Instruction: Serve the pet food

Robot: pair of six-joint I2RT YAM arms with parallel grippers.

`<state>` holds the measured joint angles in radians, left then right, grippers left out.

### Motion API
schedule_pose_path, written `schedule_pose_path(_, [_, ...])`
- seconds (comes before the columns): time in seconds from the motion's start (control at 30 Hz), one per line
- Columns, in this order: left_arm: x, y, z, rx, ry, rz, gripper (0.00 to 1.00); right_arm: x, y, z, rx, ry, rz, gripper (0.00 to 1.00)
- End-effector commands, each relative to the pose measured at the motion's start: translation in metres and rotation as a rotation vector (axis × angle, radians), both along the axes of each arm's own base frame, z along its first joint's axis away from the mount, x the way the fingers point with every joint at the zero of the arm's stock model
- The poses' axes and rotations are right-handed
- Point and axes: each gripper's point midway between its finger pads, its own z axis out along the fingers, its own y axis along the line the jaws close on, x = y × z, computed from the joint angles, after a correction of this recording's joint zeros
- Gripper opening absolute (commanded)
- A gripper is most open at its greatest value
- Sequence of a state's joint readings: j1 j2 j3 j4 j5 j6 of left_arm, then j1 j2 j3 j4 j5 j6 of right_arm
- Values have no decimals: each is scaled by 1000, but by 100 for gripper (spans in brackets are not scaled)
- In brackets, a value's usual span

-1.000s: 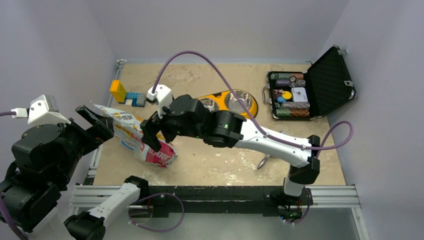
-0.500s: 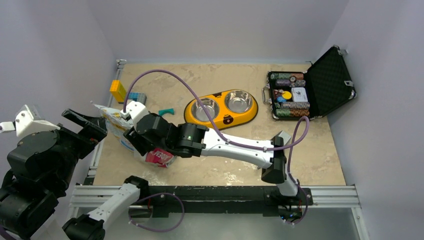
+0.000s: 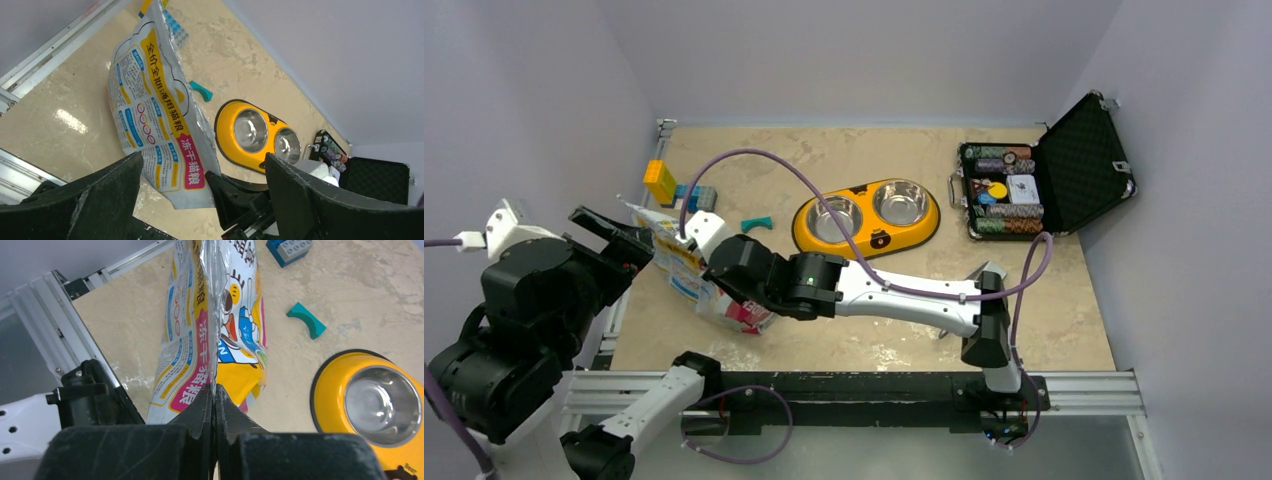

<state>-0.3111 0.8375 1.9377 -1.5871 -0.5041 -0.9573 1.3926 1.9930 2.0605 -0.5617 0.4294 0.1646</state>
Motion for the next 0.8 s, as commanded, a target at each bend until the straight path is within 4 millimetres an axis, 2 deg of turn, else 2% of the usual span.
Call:
schedule_pose_path(0.0, [-5, -13, -43, -21, 224, -28, 95, 13, -54, 38, -31, -72, -43, 0])
schedule_pose_path(0.07, [1, -22, -51, -70, 262, -26, 95, 10, -73, 38, -42, -55, -23, 0])
schedule_pose_path(0.3, [24, -56, -82, -285, 367, 25, 96, 6, -137, 59, 6, -72, -28, 0])
schedule_pose_path(0.43, [42, -88, -102, -471, 397, 11, 96, 5, -169, 54, -11, -76, -59, 0])
schedule_pose_path(0.53, [47, -115, -125, -625, 471, 0, 91, 5, -193, 53, -9, -73, -103, 0])
schedule_pose_path(0.6, [46, -131, -135, -709, 511, -35, 88, 1, -204, 53, -2, -60, -106, 0])
schedule_pose_path(0.67, [46, -136, -145, -751, 519, -28, 87, -7, -210, 52, 5, -34, -83, 0])
schedule_pose_path(0.77, [55, -137, -145, -764, 449, -55, 74, -16, -215, 50, 21, -1, -53, 0])
